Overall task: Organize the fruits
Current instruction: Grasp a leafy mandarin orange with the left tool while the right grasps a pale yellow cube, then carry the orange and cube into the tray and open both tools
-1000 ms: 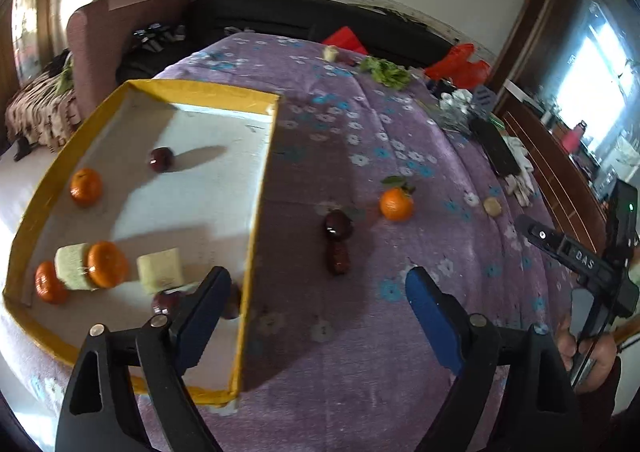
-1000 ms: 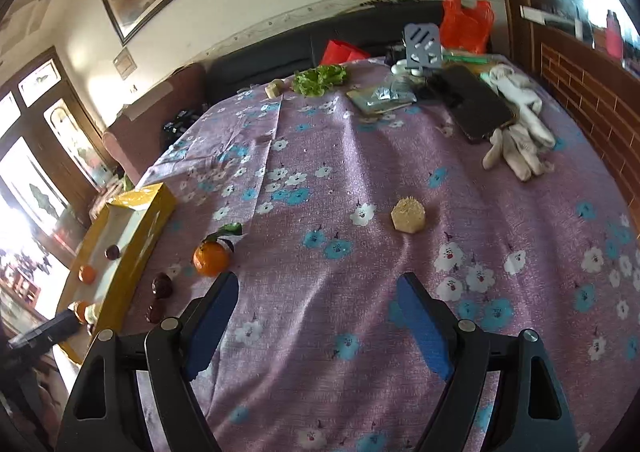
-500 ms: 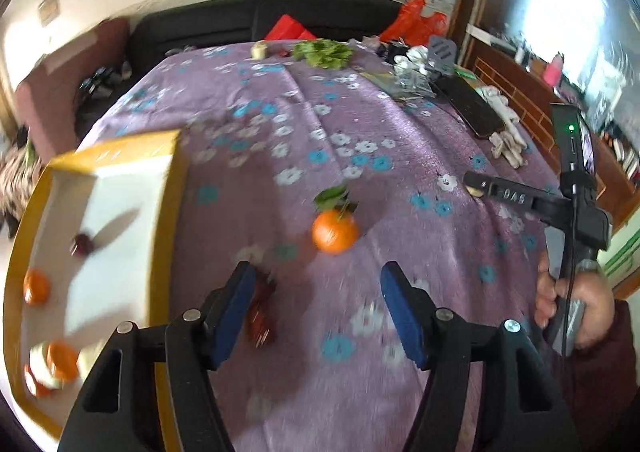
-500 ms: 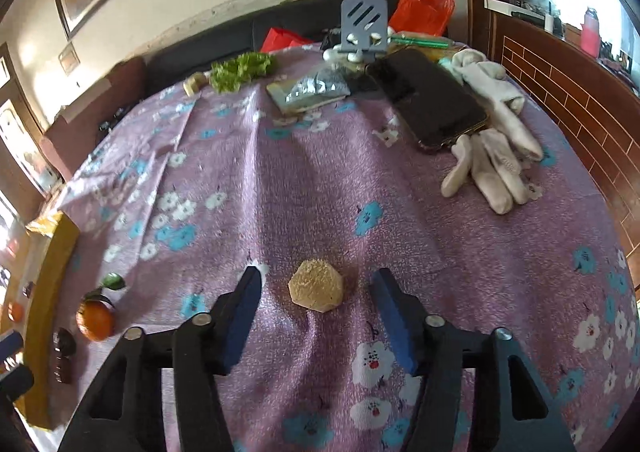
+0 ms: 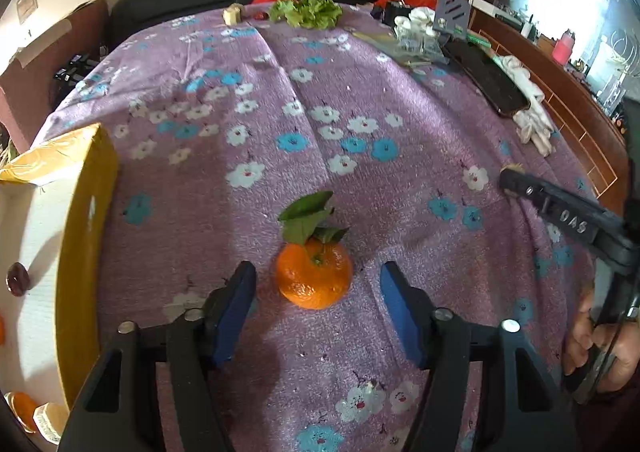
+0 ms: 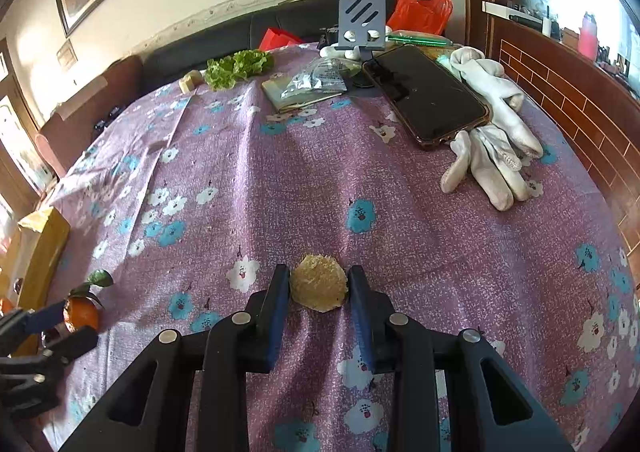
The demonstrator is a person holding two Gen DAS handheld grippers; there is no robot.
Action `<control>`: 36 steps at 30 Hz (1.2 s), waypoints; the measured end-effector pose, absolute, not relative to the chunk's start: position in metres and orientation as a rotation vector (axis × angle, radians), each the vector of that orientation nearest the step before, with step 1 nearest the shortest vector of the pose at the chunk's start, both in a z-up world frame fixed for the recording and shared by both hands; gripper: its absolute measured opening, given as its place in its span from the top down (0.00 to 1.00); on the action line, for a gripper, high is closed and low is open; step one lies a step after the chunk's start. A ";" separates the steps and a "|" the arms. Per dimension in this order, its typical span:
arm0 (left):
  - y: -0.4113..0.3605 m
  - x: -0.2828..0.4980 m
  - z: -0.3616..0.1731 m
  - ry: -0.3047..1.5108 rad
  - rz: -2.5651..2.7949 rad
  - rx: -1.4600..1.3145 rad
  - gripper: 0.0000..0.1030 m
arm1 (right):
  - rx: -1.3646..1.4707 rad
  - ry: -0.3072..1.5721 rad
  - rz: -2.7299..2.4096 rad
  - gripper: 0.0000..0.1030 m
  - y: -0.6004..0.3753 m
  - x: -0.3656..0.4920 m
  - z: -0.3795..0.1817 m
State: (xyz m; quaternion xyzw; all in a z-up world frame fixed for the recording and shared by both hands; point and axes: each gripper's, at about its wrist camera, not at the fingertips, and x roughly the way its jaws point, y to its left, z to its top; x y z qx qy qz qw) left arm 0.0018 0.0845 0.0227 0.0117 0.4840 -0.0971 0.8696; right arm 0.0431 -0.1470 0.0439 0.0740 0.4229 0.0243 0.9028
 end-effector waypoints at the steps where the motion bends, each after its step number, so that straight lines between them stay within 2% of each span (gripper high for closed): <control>1: 0.084 0.002 0.021 1.021 -0.197 0.033 0.65 | 0.157 0.868 0.051 0.69 -0.148 0.042 0.045; 7: 0.093 -0.004 0.028 0.988 -0.175 -0.020 0.66 | 0.168 0.831 0.055 0.69 -0.148 0.037 0.052; 19: 0.174 -0.078 0.094 0.839 -0.130 -0.179 0.65 | 0.215 0.710 0.182 0.69 -0.128 0.008 0.094; 26: 0.255 -0.118 0.113 0.771 0.055 -0.188 0.65 | 0.152 0.716 0.345 0.68 -0.049 -0.014 0.124; 36: 0.345 -0.112 0.084 0.837 0.167 -0.305 0.65 | -0.010 0.804 0.638 0.68 0.117 -0.032 0.119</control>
